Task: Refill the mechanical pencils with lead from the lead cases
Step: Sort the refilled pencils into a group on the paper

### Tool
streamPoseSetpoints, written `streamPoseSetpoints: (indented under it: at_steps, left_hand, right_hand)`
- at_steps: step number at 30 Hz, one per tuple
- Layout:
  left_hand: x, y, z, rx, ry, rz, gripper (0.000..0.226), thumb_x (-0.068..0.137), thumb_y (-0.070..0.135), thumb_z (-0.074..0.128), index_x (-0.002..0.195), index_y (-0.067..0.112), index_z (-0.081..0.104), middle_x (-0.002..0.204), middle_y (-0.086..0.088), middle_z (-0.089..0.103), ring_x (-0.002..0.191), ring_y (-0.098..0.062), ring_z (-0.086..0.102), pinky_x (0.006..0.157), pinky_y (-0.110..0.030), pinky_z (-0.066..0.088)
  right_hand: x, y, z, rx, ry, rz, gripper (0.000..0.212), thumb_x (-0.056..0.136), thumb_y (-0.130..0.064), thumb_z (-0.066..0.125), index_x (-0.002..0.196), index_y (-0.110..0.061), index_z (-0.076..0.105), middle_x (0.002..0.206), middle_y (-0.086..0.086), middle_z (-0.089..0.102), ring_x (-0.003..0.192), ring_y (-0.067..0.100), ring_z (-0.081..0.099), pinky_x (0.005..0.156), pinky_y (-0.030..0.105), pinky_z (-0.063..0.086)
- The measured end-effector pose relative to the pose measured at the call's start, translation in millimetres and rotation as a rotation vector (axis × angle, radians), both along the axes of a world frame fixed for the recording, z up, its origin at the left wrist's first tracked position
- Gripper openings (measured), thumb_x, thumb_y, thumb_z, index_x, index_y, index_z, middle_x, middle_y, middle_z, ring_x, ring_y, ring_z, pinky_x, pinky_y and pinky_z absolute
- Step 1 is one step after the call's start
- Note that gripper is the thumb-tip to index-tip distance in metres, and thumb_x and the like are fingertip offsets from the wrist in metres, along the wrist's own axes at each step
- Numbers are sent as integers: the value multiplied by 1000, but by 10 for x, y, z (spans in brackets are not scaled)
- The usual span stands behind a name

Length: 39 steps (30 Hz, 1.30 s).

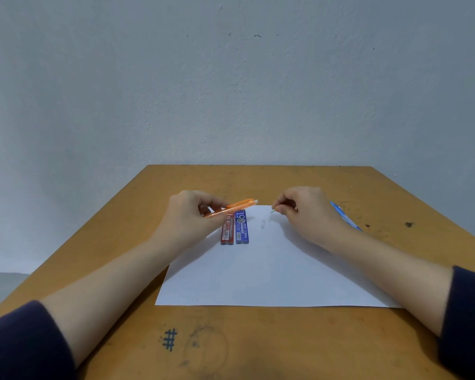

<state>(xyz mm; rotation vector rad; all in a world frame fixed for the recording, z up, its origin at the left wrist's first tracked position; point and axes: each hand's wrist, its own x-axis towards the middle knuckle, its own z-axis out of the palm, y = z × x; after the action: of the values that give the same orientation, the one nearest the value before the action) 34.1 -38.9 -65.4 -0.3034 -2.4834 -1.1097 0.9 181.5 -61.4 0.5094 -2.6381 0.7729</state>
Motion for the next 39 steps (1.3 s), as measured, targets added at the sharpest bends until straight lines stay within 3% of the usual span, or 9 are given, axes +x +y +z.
streamPoseSetpoints:
  at_steps: [3,7,16,19,22,25,28,33,39]
  left_hand:
    - [6,2,10,5,2,5,14,79,21,73,92,25,75,73,14,63,67,-5,52,54,-10,36]
    - [2,-3,7,7,-10,12,13,80,22,73,93,25,75,76,13,65,69,-6,54,55,-13,39]
    - [28,8,32,10,-32,-3,12,81,26,73,88,35,69,80,12,65,78,-11,59,62,-23,47]
    - [29,8,18,28,-31,0,12,81,27,73,93,29,74,79,11,67,74,-9,59,59,-19,46]
    - [51,26,23,41,-28,-16,15,82,26,72,97,26,74,80,12,68,77,-11,62,64,-26,52]
    - [62,32,27,59,-18,-25,15,83,24,72,98,27,74,81,13,68,78,-10,63,65,-26,52]
    - [58,24,19,65,-7,-39,17,83,20,72,98,29,75,81,13,68,75,-5,61,59,-17,48]
    - [83,42,25,97,32,-84,18,83,16,72,96,28,75,78,9,68,69,-7,58,58,-16,45]
    - [135,82,29,130,83,-151,30,81,10,73,92,38,71,77,12,68,67,-1,58,62,-15,46]
  right_hand:
    - [27,-10,19,72,-67,22,16,90,-6,58,90,-11,73,93,1,69,80,8,53,65,15,36]
    - [80,-24,47,164,-130,54,12,88,-12,63,91,-15,74,91,-4,69,68,-2,48,60,2,34]
    - [95,-14,75,133,-180,48,8,85,-18,69,86,-20,76,79,-10,65,67,-1,50,56,3,36]
    - [82,2,85,76,-173,15,11,87,-20,66,90,-19,76,81,-9,66,69,-1,50,55,2,35]
    - [65,3,86,-1,-134,-4,13,89,-19,64,95,-18,76,89,-7,70,77,2,55,58,1,34]
    - [84,-19,90,-177,-103,12,13,89,-14,64,96,-16,75,73,-17,63,64,-9,55,59,3,37]
    - [100,-48,90,-331,-70,33,17,89,-12,63,99,-18,75,72,-14,67,64,-1,59,65,14,45]
    - [135,-77,108,-411,-33,65,16,87,-9,65,98,-16,75,70,-16,68,59,-3,59,57,7,39]
    - [173,-100,119,-637,-88,79,18,83,-9,70,101,-11,74,69,-2,71,60,0,61,63,14,44]
